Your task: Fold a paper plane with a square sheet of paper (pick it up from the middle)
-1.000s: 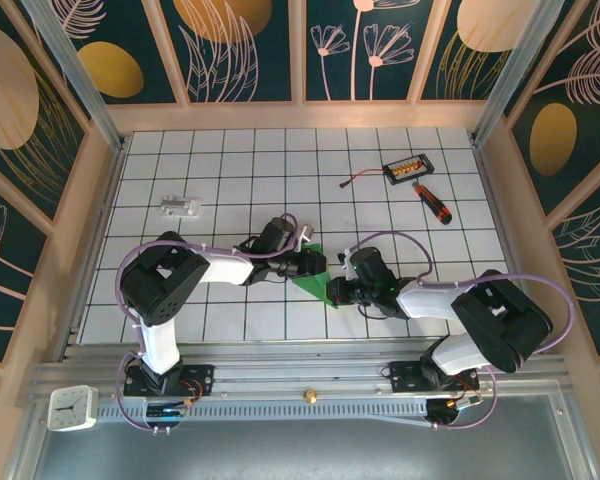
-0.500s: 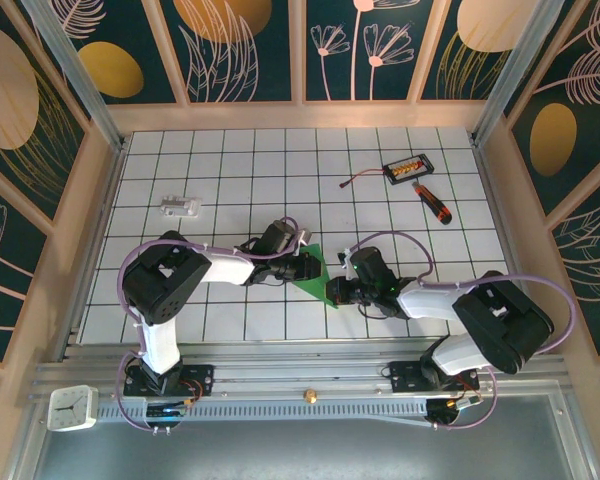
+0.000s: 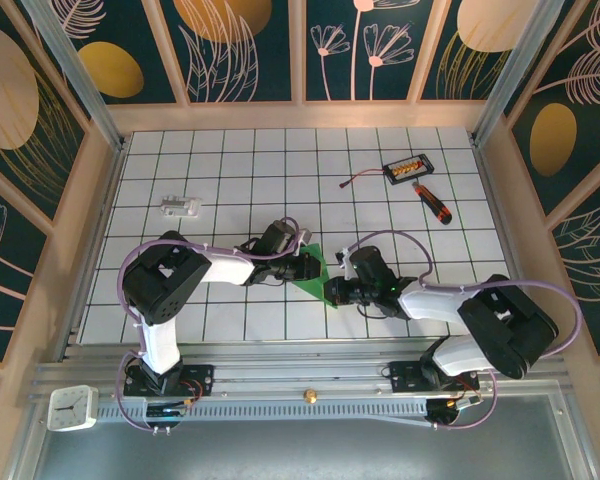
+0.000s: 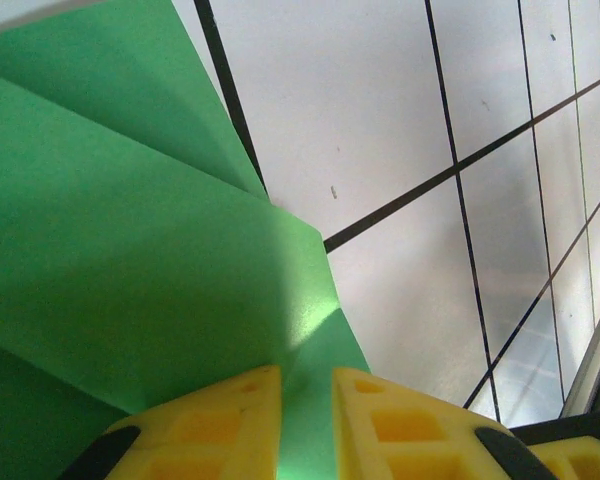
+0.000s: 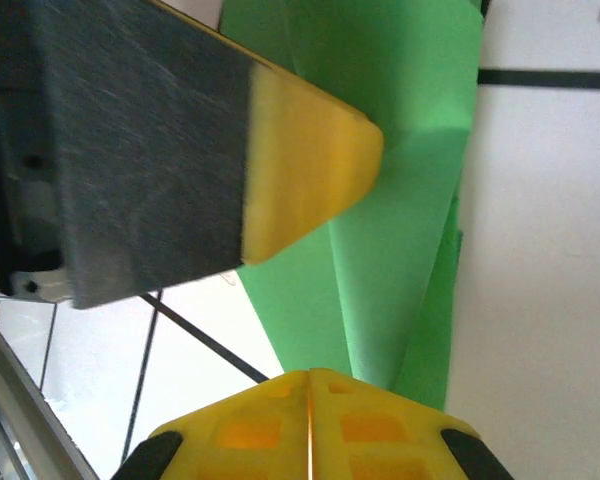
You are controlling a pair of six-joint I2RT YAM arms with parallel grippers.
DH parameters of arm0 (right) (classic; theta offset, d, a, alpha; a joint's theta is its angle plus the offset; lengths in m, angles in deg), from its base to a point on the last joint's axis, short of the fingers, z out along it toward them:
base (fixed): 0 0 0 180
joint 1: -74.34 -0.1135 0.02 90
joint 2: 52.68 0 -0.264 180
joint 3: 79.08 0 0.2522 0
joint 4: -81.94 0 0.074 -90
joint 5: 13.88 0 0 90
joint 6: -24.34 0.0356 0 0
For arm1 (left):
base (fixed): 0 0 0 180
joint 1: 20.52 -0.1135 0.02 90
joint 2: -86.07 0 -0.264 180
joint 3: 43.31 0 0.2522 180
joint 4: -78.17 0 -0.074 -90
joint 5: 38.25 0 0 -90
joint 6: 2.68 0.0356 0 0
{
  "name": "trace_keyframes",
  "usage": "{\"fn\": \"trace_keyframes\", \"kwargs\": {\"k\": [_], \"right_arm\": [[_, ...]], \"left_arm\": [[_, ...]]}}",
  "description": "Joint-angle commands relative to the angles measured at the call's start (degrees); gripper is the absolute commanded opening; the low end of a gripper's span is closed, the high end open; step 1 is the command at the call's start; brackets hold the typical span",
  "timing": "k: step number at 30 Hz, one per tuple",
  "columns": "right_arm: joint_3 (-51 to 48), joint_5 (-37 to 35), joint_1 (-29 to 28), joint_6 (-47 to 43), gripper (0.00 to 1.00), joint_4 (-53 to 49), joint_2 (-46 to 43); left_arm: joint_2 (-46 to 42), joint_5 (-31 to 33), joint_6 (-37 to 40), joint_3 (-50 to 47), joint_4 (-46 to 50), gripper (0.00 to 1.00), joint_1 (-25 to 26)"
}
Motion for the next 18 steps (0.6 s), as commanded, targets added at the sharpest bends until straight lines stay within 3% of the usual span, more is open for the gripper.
{"fn": "trace_keyframes", "kwargs": {"k": [1, 18], "right_arm": [[1.23, 0.11, -0.41, -2.01, 0.09, -3.12, 1.25], [3.41, -2.17, 2.58, -4.52, 0.08, -9.24, 1.0]], "left_arm": [[1.86, 1.55, 1.71, -1.14, 2.29, 0.21, -0.09], [2.38, 2.26, 3.07, -0.8, 3.46, 0.21, -0.31]]}}
